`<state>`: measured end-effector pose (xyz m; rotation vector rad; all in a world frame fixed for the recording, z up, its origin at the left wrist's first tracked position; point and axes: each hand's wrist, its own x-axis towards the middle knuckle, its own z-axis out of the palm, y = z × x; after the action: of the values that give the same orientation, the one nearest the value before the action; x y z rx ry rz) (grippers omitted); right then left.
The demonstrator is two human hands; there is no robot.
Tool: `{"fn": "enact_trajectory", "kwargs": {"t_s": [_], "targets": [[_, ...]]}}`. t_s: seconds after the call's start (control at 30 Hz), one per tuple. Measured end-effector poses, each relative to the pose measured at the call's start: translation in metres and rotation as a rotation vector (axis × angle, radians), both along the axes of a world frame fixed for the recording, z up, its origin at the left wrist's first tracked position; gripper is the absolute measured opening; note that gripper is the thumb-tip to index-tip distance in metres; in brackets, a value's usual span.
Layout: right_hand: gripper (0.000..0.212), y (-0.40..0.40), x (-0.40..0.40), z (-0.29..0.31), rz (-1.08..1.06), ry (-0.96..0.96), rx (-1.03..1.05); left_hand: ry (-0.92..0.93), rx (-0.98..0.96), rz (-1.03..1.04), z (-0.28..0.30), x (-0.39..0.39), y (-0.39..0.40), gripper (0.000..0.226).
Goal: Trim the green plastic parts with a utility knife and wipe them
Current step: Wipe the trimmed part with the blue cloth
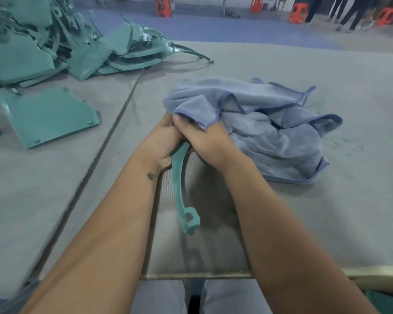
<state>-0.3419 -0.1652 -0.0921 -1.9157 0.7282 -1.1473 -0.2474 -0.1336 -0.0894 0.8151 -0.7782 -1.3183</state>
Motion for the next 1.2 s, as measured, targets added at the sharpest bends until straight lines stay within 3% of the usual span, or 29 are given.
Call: {"fn": "enact_trajectory", "kwargs": {"t_s": [0.07,0.13,0.23,0.33,0.4,0.53,0.63,0.73,0.83,0.97,1.07,1.17,1.2], "targets": [[0.013,0.001,-0.001,0.002,0.02,-0.064,-0.026,-0.026,0.014,0.027,0.0,0.0,0.0,0.049],[0.018,-0.003,-0.004,0.005,-0.063,-0.044,-0.032,-0.069,-0.004,0.026,0.001,0.001,-0.001,0.067],[0.028,-0.014,-0.009,0.012,-0.265,0.018,0.036,-0.133,-0.049,-0.037,0.0,0.004,-0.001,0.078],[0.033,-0.033,-0.022,0.013,-0.541,0.115,0.068,-0.2,-0.025,-0.037,0.0,0.005,-0.001,0.077],[0.04,-0.043,-0.027,0.014,-0.618,0.238,0.053,-0.203,-0.001,-0.036,0.001,0.004,-0.001,0.077],[0.038,-0.043,-0.002,0.019,-0.581,0.514,-0.192,-0.175,0.0,-0.023,0.001,0.001,0.001,0.08],[0.044,-0.029,0.017,0.015,-0.403,0.541,-0.315,-0.11,-0.051,-0.018,-0.001,0.0,0.0,0.08],[0.046,-0.034,0.002,0.013,-0.329,0.491,-0.207,-0.112,-0.067,-0.031,-0.003,0.0,-0.002,0.081],[0.045,-0.045,-0.03,0.004,-0.423,0.786,-0.18,-0.154,-0.057,-0.023,-0.005,0.001,-0.004,0.077],[0.045,-0.05,-0.049,-0.003,-0.591,0.748,-0.304,-0.156,-0.035,0.004,-0.005,0.001,-0.004,0.075],[0.04,-0.044,-0.039,-0.001,-0.576,0.781,-0.321,-0.1,-0.059,0.018,-0.003,0.0,-0.004,0.076],[0.033,-0.03,-0.028,0.003,-0.436,0.543,-0.552,-0.021,-0.089,0.059,-0.001,0.002,-0.005,0.07],[0.027,-0.024,-0.024,0.003,-0.315,0.369,-0.424,0.007,-0.093,0.087,0.0,0.003,-0.006,0.065]]}}
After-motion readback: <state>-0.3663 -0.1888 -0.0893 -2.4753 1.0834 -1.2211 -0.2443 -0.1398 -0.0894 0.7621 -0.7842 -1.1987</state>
